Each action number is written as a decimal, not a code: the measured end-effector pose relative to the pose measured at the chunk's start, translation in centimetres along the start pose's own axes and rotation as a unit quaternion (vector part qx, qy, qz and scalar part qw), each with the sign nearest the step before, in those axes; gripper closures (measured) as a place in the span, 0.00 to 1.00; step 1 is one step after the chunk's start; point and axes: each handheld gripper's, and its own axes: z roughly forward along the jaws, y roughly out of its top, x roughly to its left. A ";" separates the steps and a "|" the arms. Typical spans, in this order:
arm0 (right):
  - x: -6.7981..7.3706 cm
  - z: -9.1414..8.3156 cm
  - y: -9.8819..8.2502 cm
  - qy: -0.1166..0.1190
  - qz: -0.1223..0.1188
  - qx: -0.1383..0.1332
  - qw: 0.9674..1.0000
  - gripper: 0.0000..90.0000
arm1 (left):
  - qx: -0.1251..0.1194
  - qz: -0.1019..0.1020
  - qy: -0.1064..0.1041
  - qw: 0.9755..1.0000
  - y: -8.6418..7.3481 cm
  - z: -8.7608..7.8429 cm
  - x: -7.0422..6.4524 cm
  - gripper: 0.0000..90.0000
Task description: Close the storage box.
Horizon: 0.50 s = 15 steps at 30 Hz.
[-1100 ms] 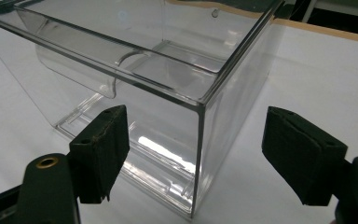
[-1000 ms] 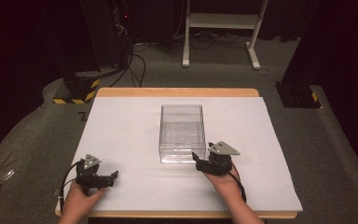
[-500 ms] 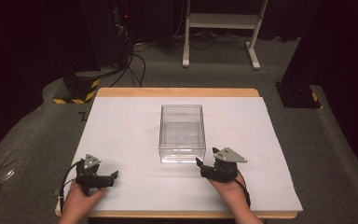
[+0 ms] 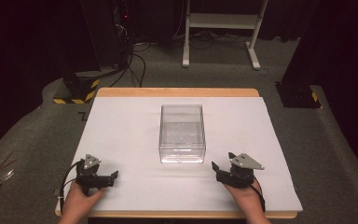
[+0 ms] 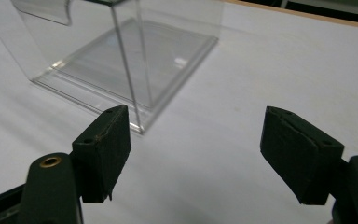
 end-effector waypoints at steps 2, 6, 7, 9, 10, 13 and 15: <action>-0.7 -0.4 -0.5 -0.009 0.005 0.005 1.000 0.28 | 0.000 0.000 0.000 1.000 0.0 0.0 0.0 0.01; -2.2 -1.0 -1.6 -0.028 0.010 0.013 0.999 0.28 | 0.000 0.000 0.000 1.000 0.0 0.0 0.0 0.01; -2.5 -1.2 -1.9 -0.032 0.010 0.016 0.999 0.28 | 0.000 0.000 0.000 1.000 0.0 0.0 0.0 0.01; -3.1 -1.4 -2.4 -0.040 0.013 0.020 0.999 0.28 | 0.000 0.000 0.000 1.000 0.0 0.0 0.0 0.01; -3.4 -1.5 -2.7 -0.045 0.014 0.023 0.999 0.28 | 0.000 0.000 0.000 1.000 0.0 0.0 0.0 0.01; -4.3 -1.7 -3.5 -0.058 0.014 0.035 0.998 0.28 | 0.000 0.001 0.000 1.000 0.0 0.0 0.0 0.01; -4.7 -1.9 -4.0 -0.062 0.019 0.040 0.997 0.28 | 0.000 0.001 0.000 1.000 0.0 0.0 0.0 0.01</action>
